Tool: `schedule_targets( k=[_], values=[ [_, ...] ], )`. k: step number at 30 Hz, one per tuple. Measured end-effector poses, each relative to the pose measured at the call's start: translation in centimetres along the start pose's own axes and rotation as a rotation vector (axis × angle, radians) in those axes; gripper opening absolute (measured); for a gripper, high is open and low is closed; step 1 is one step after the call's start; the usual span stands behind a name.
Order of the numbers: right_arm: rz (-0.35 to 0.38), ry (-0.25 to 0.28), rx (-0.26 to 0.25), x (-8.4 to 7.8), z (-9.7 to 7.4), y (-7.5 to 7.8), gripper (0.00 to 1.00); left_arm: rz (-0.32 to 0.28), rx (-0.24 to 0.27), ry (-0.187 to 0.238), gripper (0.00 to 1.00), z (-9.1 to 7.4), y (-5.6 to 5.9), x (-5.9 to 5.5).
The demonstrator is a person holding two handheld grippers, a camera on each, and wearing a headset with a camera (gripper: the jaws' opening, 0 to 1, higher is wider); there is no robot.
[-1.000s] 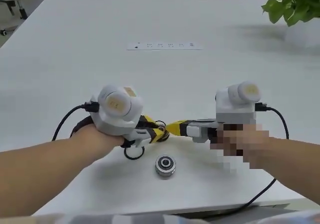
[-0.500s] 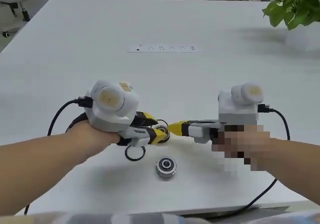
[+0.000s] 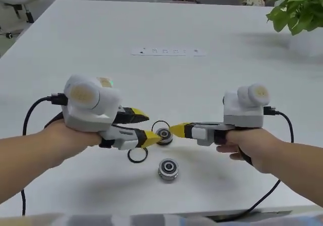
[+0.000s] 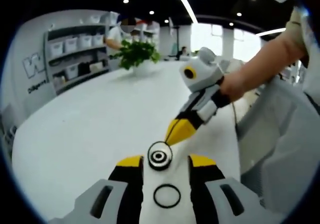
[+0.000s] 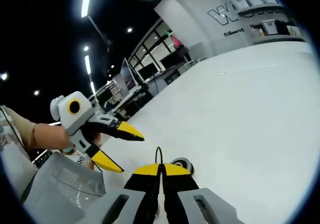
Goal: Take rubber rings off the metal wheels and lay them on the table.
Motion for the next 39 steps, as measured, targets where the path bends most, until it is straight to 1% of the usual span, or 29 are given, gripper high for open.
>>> schedule_targets(
  k=[4, 6, 8, 12, 15, 17, 23, 28, 30, 34, 39],
  values=[
    [-0.002, -0.007, 0.018, 0.0, 0.2, -0.7, 0.00, -0.007, 0.006, 0.006, 0.38, -1.1, 0.1, -0.3],
    [-0.002, -0.010, 0.027, -0.1, 0.3, -1.1, 0.00, 0.006, 0.012, -0.001, 0.42, -1.6, 0.2, -0.6],
    [-0.003, -0.013, 0.035, -0.1, 0.3, -1.3, 0.00, 0.011, 0.012, -0.005, 0.44, -2.2, 0.4, -0.8],
    [0.000, -0.022, 0.052, 0.0, 0.6, -1.7, 0.00, 0.008, 0.018, 0.004, 0.46, -3.2, 0.7, -1.0],
    [-0.001, -0.026, 0.062, 0.1, 0.8, -2.1, 0.00, 0.015, 0.025, 0.001, 0.48, -3.7, 0.8, -1.2],
    [-0.004, -0.030, 0.069, 0.2, 1.1, -2.3, 0.00, 0.008, 0.029, 0.004, 0.49, -4.1, 0.8, -1.4],
    [0.000, -0.065, 0.088, -0.3, 1.9, -2.9, 0.00, -0.012, 0.049, 0.002, 0.51, -5.1, 0.7, -2.2],
    [-0.005, -0.087, 0.089, -0.6, 2.7, -3.1, 0.00, -0.028, 0.064, 0.004, 0.53, -5.9, 0.6, -2.8],
    [-0.002, -0.095, 0.093, -0.8, 2.9, -3.2, 0.00, -0.035, 0.068, 0.000, 0.54, -6.1, 0.6, -3.1],
    [0.003, -0.110, 0.096, -1.1, 3.4, -3.2, 0.00, -0.031, 0.071, -0.010, 0.56, -6.4, 0.7, -3.5],
    [0.009, -0.134, 0.096, -1.6, 3.8, -3.0, 0.00, -0.041, 0.073, -0.008, 0.58, -6.7, 0.7, -3.9]
  ],
)
Point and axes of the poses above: the centre of the closed fingertips' face, and the gripper's own axes: z roughly forward along the fingers, y roughly to its right, x roughly out of its top, the point moved 7 cm from there along -z, roughly backward along the fingers
